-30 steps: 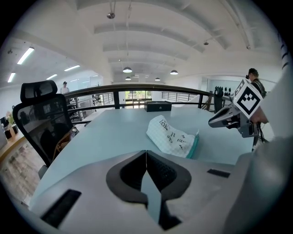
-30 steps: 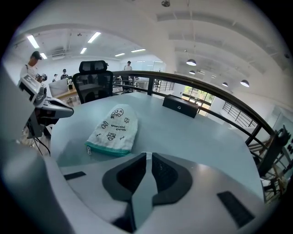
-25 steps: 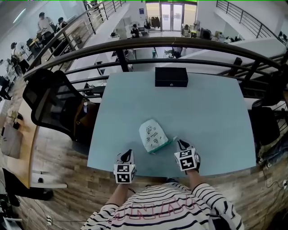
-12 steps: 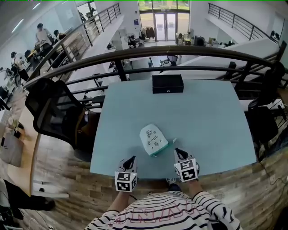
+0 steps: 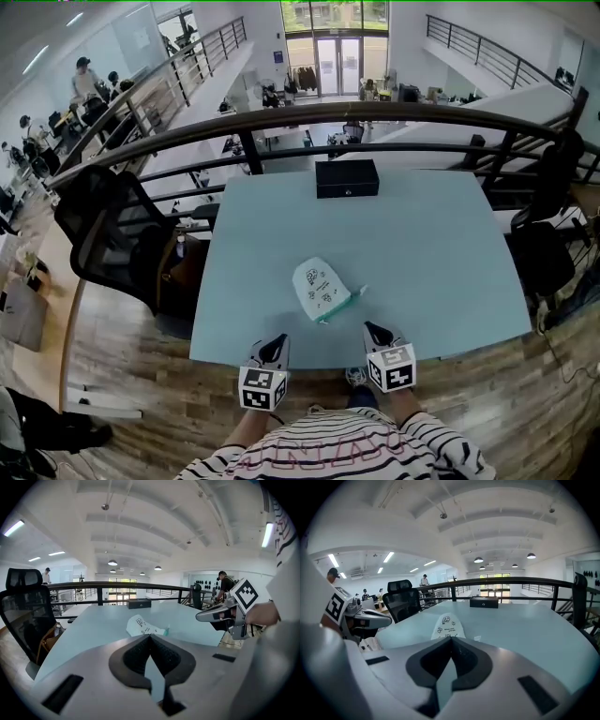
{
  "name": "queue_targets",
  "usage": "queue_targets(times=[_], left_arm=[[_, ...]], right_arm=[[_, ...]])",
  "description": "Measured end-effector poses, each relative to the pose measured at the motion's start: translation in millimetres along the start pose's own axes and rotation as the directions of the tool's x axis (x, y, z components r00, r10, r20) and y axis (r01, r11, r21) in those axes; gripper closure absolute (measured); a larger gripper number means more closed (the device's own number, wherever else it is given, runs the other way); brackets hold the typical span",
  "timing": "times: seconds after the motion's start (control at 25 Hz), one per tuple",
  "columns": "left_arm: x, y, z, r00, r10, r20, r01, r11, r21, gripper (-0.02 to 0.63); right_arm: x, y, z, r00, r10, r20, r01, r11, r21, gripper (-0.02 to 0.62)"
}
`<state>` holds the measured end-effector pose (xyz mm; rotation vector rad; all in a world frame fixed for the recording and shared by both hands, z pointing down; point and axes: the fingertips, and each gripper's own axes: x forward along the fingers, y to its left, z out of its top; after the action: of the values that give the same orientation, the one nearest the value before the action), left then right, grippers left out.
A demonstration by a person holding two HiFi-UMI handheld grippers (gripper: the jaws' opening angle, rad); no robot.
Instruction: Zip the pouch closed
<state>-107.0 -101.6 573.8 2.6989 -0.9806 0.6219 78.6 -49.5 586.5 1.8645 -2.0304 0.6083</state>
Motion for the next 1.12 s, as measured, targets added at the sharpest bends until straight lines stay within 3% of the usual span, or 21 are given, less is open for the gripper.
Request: queue_targets(times=[0.56, 1.12], left_arm=[[-30.3, -5.8, -4.9, 0.998, -0.010, 0.064, 0.009, 1.000, 0.013, 0.583], [-38.0, -8.7, -9.8, 0.997, -0.030, 0.075, 0.029, 1.000, 0.011, 0.583]], right_arm=[[-24.3, 24.4, -3.5, 0.999, -0.023, 0.036, 0.024, 1.000, -0.020, 0.569], [-29.4, 36.8, -8.2, 0.999, -0.017, 0.034, 0.018, 1.000, -0.020, 0.569]])
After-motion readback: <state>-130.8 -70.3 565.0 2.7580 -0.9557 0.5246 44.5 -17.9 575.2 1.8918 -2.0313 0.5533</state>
